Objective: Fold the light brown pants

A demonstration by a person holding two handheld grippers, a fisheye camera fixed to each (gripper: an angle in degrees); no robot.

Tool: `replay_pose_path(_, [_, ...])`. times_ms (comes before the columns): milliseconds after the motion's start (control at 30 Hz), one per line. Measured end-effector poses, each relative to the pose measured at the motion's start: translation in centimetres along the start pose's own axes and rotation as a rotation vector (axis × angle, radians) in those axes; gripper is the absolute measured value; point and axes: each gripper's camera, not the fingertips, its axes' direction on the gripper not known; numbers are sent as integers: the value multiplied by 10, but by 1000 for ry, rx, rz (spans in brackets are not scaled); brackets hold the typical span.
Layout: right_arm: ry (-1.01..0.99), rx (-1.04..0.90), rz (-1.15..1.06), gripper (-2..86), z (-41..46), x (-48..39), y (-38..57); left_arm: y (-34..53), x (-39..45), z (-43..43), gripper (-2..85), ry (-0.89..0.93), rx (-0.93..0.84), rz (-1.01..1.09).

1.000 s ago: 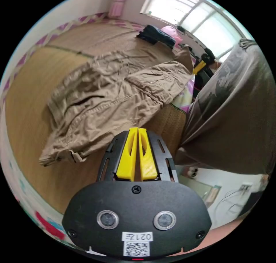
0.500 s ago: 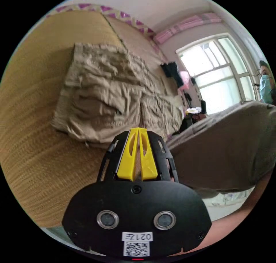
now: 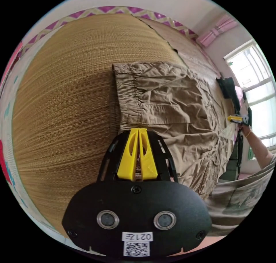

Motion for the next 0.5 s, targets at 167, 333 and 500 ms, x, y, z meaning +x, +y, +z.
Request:
replay_pose_path(167, [84,-21,51,30,10,9,-20,40,-33,1,-9,-2,108,-135])
replay_pose_path(333, [77,-21,109,32,33,22,-68,72,-74,-10,-9,-53,112,-166])
replay_pose_path(500, [-65,91,118,1,46,-7,-138,135,-131,-32,-9,-140,146,-317])
